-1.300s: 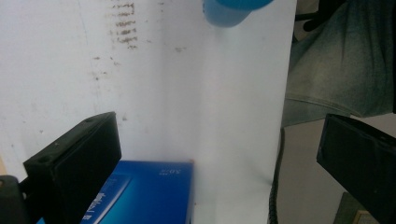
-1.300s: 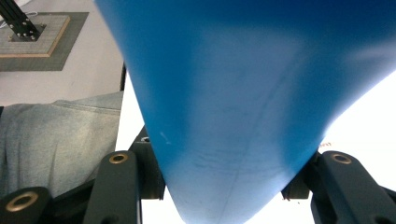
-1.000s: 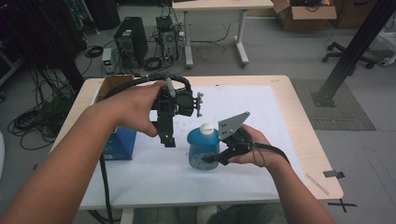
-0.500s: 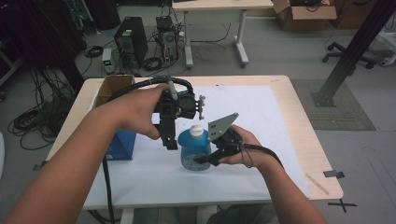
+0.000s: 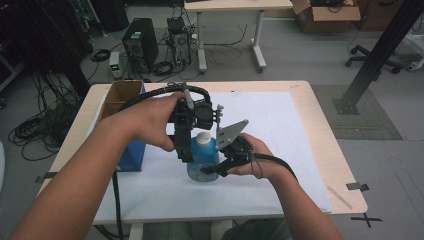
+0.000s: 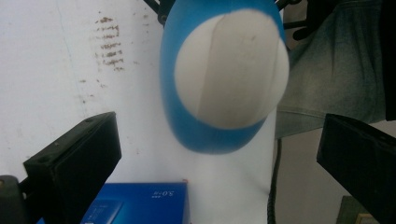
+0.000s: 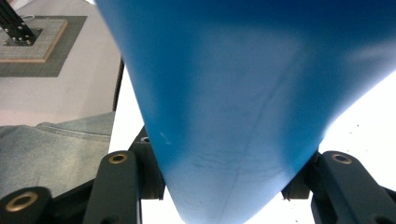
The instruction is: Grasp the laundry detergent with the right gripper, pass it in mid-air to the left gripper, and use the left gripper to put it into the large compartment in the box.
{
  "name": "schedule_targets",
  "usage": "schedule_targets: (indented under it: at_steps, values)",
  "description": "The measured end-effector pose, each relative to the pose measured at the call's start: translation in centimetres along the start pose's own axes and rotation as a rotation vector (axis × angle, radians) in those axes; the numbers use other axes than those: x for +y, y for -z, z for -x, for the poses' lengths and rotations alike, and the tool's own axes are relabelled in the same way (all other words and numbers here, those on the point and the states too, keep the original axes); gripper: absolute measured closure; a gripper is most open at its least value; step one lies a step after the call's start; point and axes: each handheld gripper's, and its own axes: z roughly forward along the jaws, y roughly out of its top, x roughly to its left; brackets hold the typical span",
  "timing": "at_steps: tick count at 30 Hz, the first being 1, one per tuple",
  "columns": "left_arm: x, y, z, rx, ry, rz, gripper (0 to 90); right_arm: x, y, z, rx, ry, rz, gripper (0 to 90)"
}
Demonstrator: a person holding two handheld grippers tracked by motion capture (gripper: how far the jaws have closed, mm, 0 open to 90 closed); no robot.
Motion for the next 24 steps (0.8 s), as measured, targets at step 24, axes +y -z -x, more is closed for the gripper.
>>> schedule_targets:
  at_steps: [24]
  values:
    - [1.4, -0.8, 0.1, -0.006, -0.026, 0.007, 0.4, 0.7, 0.3, -0.1, -0.015, 0.003, 0.028, 46.4]
